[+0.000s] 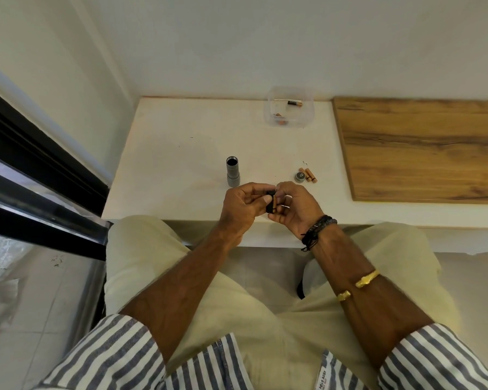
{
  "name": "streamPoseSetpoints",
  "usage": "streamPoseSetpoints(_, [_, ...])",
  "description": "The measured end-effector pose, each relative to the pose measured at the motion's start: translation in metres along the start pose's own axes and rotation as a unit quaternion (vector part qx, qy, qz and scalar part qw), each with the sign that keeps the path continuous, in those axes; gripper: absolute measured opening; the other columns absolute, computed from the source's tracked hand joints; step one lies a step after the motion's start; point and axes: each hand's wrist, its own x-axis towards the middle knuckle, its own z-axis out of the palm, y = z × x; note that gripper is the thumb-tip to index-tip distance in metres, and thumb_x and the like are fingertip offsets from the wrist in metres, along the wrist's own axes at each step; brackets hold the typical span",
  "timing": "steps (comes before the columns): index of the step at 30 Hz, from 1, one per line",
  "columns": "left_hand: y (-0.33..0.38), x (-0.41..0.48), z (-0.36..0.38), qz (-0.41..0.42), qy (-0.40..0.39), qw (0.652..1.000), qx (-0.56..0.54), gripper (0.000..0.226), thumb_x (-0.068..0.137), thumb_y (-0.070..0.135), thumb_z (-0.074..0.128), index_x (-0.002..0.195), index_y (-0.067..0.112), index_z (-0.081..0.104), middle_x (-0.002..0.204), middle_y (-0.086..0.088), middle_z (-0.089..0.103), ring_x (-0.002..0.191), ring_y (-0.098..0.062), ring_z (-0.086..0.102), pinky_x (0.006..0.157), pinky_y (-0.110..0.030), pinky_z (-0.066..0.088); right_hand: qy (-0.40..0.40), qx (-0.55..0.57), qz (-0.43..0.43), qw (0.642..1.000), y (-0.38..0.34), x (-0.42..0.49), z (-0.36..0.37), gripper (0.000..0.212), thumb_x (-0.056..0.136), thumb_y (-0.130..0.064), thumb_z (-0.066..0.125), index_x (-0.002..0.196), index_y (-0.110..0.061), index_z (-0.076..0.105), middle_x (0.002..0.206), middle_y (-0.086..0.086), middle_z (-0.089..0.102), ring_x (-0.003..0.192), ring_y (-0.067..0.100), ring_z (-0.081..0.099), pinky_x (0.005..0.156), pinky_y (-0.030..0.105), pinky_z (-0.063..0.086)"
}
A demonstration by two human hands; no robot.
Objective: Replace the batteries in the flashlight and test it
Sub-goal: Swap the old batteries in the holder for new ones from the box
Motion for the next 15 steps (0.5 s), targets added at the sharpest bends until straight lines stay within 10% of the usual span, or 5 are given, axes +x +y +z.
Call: streamPoseSetpoints(15, [-0.0021, -0.0016, 0.0037, 0.009, -0.017, 1.000, 0.016, 0.024, 0.091, -0.005, 0.065, 0.109, 0.008, 0.072, 0.099, -0.005, 0.077, 0.092, -0.023, 0.076, 0.079, -0.033, 0.061, 0.018, -0.016, -0.001, 1.000, -0.0037, -0.0008, 0.0032, 0.019, 0.072, 0.001, 0.041, 0.064, -0.016, 0.046, 0.070, 0.005, 0.038, 0.058, 0.018, 0.036, 0.053, 0.028, 0.042])
